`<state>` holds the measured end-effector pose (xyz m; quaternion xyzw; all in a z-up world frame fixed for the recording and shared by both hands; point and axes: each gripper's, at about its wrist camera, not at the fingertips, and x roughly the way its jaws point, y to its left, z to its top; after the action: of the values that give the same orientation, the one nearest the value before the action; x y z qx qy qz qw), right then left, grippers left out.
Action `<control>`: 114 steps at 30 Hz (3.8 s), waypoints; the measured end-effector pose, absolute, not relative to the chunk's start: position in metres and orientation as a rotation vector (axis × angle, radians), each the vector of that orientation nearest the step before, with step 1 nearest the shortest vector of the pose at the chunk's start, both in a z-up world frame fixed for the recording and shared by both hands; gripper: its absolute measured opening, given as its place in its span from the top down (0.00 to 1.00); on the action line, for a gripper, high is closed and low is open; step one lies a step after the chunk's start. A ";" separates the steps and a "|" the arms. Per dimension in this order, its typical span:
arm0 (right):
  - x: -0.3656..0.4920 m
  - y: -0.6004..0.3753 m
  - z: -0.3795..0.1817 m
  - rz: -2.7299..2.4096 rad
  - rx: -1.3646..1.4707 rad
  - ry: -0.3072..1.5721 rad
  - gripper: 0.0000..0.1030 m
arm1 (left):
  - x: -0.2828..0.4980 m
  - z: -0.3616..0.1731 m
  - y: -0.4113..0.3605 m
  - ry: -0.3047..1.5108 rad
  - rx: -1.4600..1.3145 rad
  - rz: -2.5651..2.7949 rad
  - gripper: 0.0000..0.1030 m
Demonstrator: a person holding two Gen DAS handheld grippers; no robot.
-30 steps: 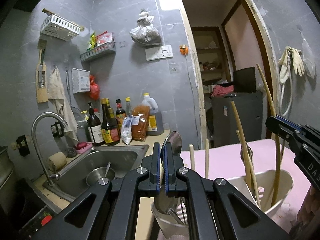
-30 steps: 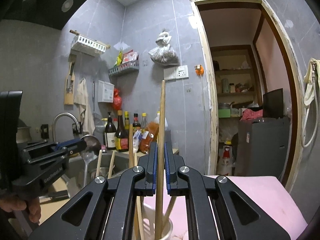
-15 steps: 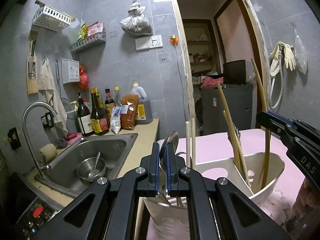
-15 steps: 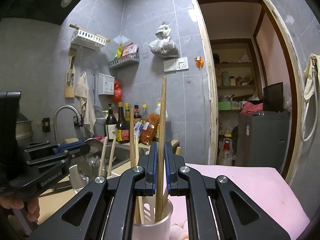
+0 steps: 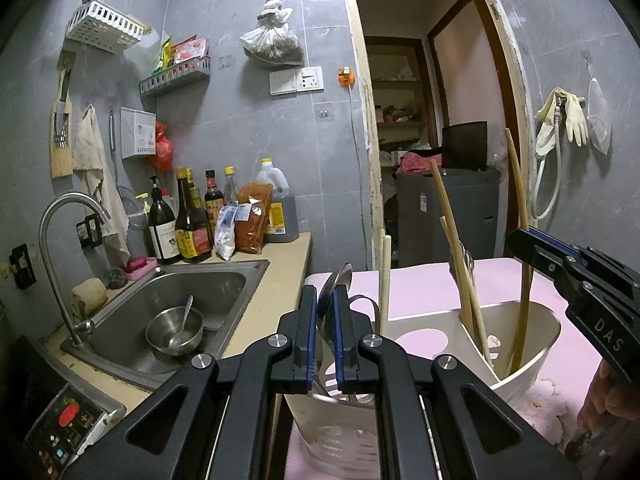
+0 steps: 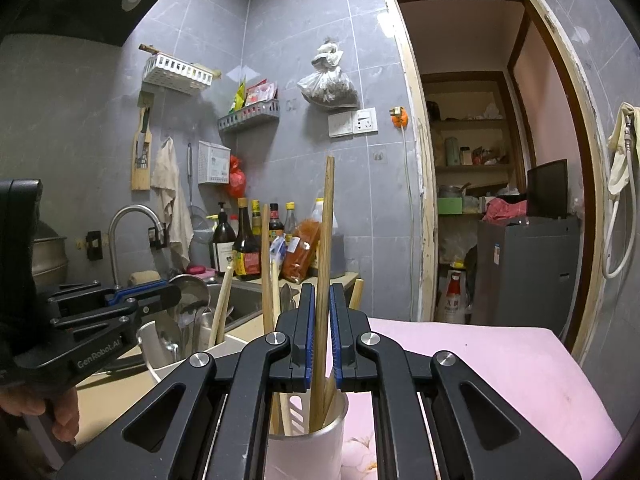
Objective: Organize utensils
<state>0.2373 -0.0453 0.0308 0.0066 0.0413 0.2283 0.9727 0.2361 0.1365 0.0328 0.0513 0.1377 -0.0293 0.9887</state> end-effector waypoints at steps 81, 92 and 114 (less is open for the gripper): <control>0.084 -0.210 0.042 0.260 0.093 0.163 0.00 | 0.090 0.051 0.055 0.225 -0.137 -0.174 0.02; 0.054 -0.214 0.022 0.246 0.112 0.218 0.00 | 0.060 0.033 0.047 0.261 -0.082 -0.130 0.02; 0.023 -0.214 0.007 0.124 0.007 0.181 0.00 | 0.034 0.015 0.038 0.252 -0.100 -0.095 0.02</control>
<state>0.0228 -0.2138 0.0073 0.0037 0.0905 0.0618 0.9940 0.0336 0.0376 0.0146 -0.0499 0.1257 -0.0475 0.9897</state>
